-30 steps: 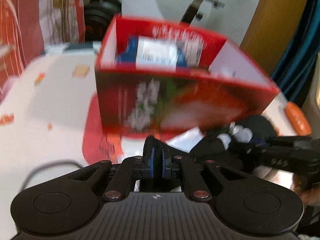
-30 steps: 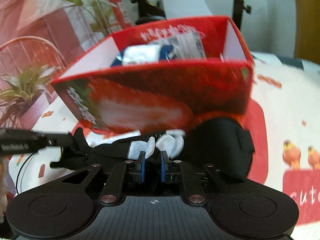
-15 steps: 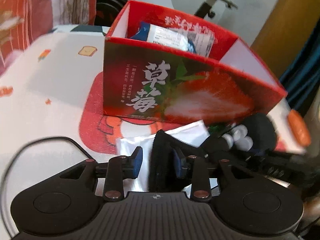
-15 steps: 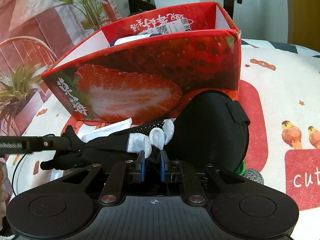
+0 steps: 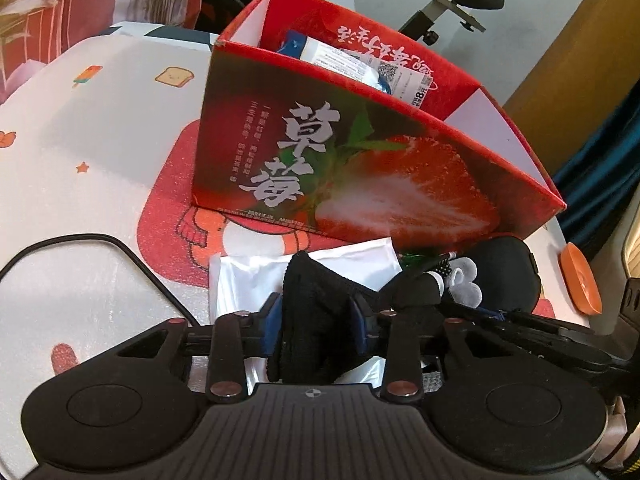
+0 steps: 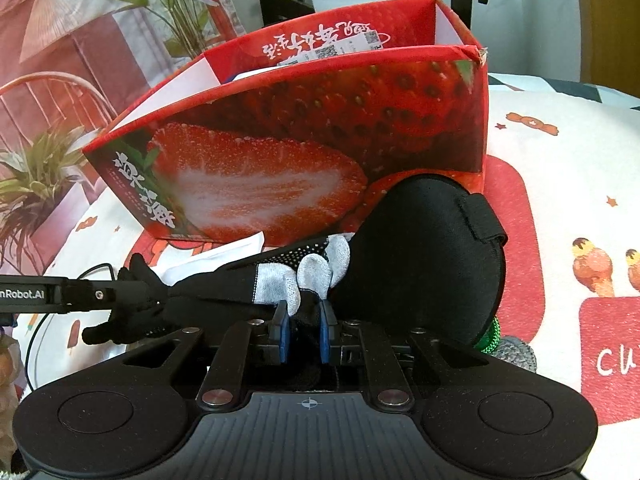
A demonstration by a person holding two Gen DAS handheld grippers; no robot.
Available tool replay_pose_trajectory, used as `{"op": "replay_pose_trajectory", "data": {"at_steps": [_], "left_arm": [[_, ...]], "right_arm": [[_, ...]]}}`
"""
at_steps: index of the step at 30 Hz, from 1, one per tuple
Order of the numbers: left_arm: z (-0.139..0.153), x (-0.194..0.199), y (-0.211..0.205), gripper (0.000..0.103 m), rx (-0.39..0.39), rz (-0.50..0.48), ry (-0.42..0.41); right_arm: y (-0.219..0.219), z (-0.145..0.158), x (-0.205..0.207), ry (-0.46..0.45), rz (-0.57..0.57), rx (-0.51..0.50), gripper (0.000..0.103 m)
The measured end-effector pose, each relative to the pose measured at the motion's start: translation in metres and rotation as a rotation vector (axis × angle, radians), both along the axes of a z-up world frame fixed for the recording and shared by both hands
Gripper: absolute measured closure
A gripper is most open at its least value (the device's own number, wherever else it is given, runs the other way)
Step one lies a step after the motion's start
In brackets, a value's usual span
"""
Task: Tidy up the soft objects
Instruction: 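Lift the black glove with both grippers up over the red box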
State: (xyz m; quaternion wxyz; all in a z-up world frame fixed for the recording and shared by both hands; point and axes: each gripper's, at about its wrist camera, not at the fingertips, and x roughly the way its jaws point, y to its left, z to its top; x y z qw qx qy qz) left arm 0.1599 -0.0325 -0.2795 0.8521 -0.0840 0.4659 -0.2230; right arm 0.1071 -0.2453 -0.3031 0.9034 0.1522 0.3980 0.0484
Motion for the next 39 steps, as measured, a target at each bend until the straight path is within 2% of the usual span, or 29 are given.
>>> {"op": "replay_pose_trajectory", "data": {"at_steps": [4, 6, 13, 19, 28, 39], "left_arm": [[0.002, -0.003, -0.005, 0.079, 0.018, -0.015, -0.027], [0.005, -0.004, -0.004, 0.089, 0.017, -0.007, -0.036], [0.022, -0.008, 0.002, 0.090, -0.033, 0.022, -0.087], [0.031, -0.013, 0.001, 0.090, -0.025, 0.014, -0.122], [0.050, -0.022, 0.000, 0.090, -0.040, -0.025, -0.232], [0.085, -0.023, 0.012, 0.090, -0.114, -0.020, -0.363]], "right_arm": [[0.000, 0.000, 0.000, -0.002, -0.002, 0.006, 0.091], [-0.001, 0.000, -0.001, -0.001, 0.000, 0.007, 0.091], [-0.005, 0.009, -0.003, -0.017, -0.007, 0.032, 0.092], [-0.005, 0.027, -0.009, -0.093, -0.007, 0.009, 0.092], [-0.004, 0.059, -0.019, -0.190, 0.009, -0.052, 0.092], [-0.001, 0.109, -0.020, -0.309, 0.018, -0.042, 0.093]]}}
